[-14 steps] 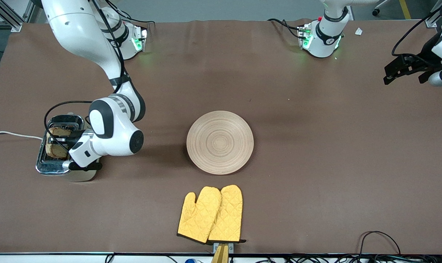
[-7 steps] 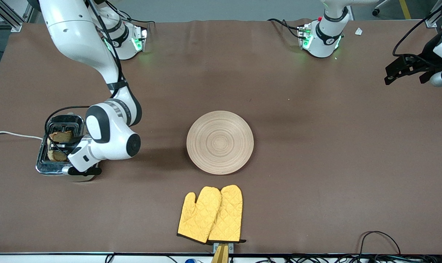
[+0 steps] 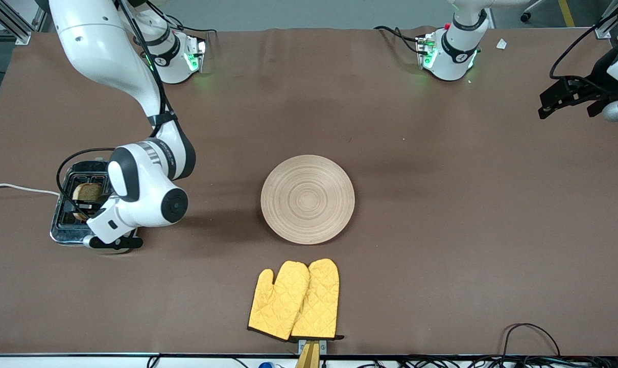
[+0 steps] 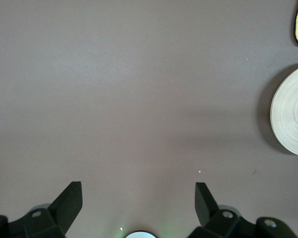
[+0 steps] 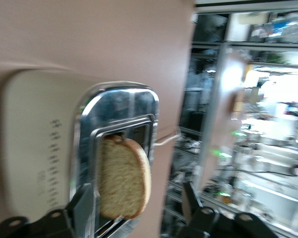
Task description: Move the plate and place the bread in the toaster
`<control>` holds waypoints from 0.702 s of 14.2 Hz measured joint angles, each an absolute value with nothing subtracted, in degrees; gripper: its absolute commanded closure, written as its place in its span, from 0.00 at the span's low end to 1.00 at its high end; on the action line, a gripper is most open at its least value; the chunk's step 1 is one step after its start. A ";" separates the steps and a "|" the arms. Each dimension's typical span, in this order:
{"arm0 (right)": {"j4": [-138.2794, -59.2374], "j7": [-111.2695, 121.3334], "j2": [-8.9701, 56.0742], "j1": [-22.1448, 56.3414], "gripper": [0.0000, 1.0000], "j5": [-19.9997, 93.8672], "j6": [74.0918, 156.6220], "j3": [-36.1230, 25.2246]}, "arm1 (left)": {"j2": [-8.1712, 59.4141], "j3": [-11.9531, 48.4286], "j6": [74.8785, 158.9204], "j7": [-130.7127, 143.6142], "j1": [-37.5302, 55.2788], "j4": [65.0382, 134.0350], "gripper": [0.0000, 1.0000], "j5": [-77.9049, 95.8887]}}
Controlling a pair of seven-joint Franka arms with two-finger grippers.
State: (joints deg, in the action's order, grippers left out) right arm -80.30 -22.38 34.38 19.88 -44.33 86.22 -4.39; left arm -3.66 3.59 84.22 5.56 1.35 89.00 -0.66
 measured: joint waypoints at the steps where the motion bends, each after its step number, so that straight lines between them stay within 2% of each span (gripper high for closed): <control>1: -77.23 -21.12 33.90 19.64 0.00 -39.14 86.00 -4.64 | -3.65 3.57 84.22 5.56 1.34 89.00 0.00 -0.66; 4: -71.72 -18.71 29.75 16.70 0.00 -26.66 85.65 -4.78 | -3.64 3.49 84.22 5.56 1.32 89.01 0.00 -0.66; 10: -69.96 -15.01 19.85 17.03 0.00 -17.65 82.88 -1.77 | -3.62 3.36 84.29 5.14 1.28 89.04 0.00 -0.66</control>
State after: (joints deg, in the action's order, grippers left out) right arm -69.96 -15.01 19.85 17.03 -17.65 82.88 -1.77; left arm -3.62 3.36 84.29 5.14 1.28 89.04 -0.66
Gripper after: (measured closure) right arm 0.000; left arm 0.000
